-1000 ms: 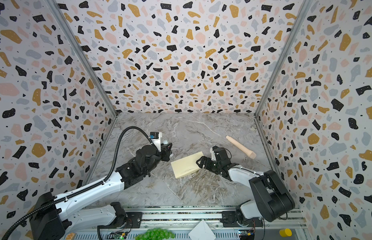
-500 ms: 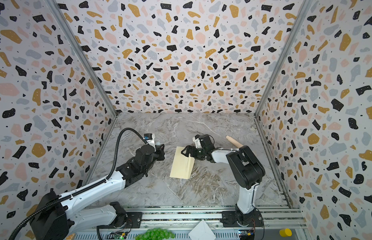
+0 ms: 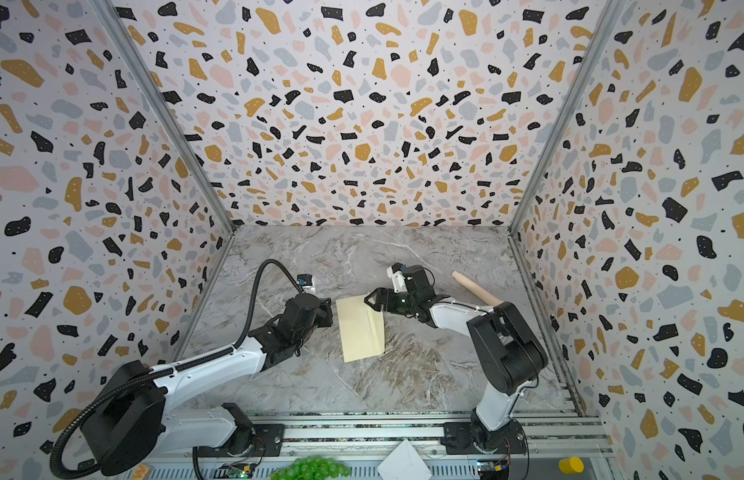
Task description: Place the letter into the envelope and seal it
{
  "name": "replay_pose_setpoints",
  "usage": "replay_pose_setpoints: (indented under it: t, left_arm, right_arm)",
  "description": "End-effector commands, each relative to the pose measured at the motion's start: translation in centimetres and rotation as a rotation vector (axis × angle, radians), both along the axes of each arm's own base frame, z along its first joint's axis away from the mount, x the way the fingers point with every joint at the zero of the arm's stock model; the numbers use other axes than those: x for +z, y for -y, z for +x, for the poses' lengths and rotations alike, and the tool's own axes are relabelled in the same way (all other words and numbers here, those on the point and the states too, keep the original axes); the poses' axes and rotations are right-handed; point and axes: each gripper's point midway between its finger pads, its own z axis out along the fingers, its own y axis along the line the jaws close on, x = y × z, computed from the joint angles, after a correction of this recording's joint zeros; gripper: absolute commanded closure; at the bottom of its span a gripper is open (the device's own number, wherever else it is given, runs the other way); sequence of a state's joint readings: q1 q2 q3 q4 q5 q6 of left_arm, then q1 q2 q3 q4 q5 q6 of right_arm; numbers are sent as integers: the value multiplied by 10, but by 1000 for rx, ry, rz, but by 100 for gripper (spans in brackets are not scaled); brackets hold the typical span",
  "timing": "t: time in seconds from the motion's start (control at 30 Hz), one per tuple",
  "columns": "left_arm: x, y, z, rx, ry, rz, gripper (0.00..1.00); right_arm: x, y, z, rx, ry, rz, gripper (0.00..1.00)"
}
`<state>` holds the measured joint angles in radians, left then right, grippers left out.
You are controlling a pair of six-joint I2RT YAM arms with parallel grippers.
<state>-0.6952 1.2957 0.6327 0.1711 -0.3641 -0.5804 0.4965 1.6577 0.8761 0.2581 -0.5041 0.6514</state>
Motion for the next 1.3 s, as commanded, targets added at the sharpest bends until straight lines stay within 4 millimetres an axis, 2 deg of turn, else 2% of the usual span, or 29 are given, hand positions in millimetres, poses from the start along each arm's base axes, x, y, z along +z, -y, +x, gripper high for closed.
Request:
replay_pose_setpoints:
  t: [0.0,0.03,0.1,0.27,0.37,0.57,1.0,1.27]
  left_arm:
    - [-1,8,6,-21,15,-32,100]
    - [2,12,9,-27,33,-46,100]
    - [-5,14,11,-29,26,-40,100]
    - [-21,20,15,-43,2,-17,100]
    - [-33,20,16,-42,-14,1,100]
    - [-54,19,16,-42,-44,21,100]
    - [-94,25,15,-67,-119,42,100]
    - [-102,24,14,-66,-135,39,100]
  right_arm:
    - [17,22,8,-65,88,-28,28]
    - [14,27,10,-78,93,-49,34]
    - [7,33,16,-99,87,-99,49]
    - [-21,28,22,-83,13,-132,81]
    - [-37,23,22,-70,-39,-124,91]
    - [-51,5,11,-14,-101,-76,96]
    - [-48,-25,-2,45,-94,-57,97]
    - [-59,-46,-10,94,-116,-61,98]
